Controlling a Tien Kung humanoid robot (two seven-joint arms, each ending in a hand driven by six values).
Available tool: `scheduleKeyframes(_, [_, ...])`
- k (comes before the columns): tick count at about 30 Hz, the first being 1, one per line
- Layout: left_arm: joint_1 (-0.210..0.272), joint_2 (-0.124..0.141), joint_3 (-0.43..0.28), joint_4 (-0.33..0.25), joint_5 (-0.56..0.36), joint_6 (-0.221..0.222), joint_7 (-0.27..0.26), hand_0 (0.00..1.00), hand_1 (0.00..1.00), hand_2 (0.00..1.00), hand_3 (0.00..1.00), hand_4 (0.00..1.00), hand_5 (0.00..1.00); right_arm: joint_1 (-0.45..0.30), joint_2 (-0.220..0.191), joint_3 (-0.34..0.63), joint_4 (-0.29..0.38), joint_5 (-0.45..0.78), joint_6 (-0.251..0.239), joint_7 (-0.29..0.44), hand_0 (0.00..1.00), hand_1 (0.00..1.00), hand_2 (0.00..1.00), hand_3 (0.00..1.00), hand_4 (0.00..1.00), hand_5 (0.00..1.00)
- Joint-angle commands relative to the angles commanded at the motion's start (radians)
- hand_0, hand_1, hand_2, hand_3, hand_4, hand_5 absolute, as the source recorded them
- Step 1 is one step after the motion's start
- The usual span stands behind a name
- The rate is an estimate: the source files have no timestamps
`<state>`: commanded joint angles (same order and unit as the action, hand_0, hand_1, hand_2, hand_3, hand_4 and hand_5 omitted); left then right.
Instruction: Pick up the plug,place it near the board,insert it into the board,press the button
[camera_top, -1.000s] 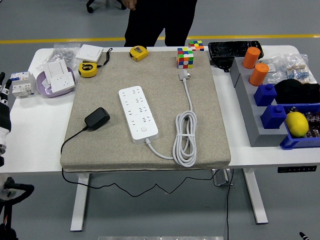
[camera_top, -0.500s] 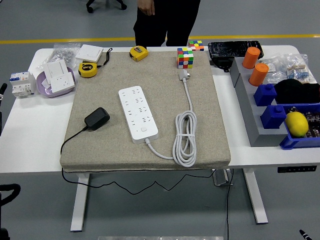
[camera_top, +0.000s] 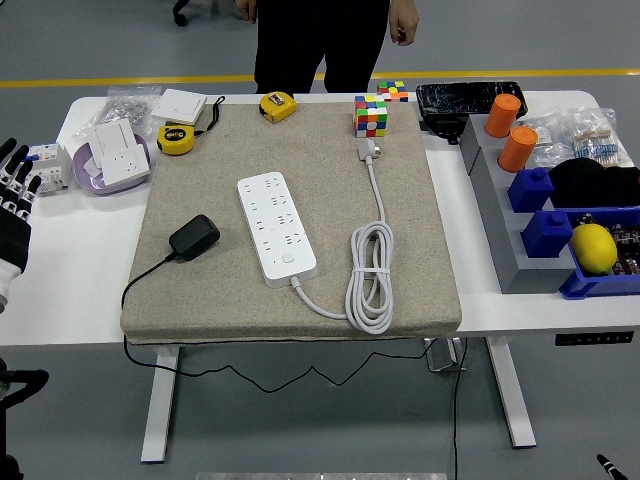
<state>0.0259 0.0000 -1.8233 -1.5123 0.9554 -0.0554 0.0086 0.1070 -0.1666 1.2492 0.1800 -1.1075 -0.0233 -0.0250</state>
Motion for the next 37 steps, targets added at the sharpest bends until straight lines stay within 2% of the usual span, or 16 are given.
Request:
scheduleKeyframes(11, [-0.002,0.0,0.024,0.023,0.014,0.008,0.02,0.946,0.971,0.88,0.81,0.998,0.998,0.018,-0.015,0.03,0.0,-0.024,-0.002,-0.007,0.998,0.79,0.719,0.73,0.998,0.884])
scheduleKeyframes(12, [-0.002,0.0,0.024,0.022,0.014,0.008,0.02,0.901,0.94,0.87,0.811,0.998,0.998,0.018,-0.015,0.035,0.0,-0.028,-0.003,-0.008,0.998,0.791,0.719,0.731,0.998,0.884])
scheduleKeyframes(29, [0.019,0.0,0.022,0.018,0.025,0.012,0.024,0.867,0.918,0.847,0.807,0.998,0.998,0.022,-0.021,0.058,0.0,-0.081,0.002,-0.017,0.998,0.791,0.719,0.731,0.998,0.885])
scheduleKeyframes(30, [0.019,0.0,0.022,0.017,0.026,0.013,0.023,0.831,0.863,0.814,0.8,0.998,0.998,0.021,-0.021,0.058,0.0,-0.083,0.003,-0.017,0.998,0.791,0.719,0.73,0.998,0.885])
scheduleKeyframes(37, [0.015,0.0,0.019,-0.001,0.055,0.074,-0.028,0.831,0.863,0.814,0.8,0.998,0.998,0.008,-0.012,0.048,0.0,-0.078,0.006,-0.014,0.998,0.791,0.719,0.73,0.998,0.885])
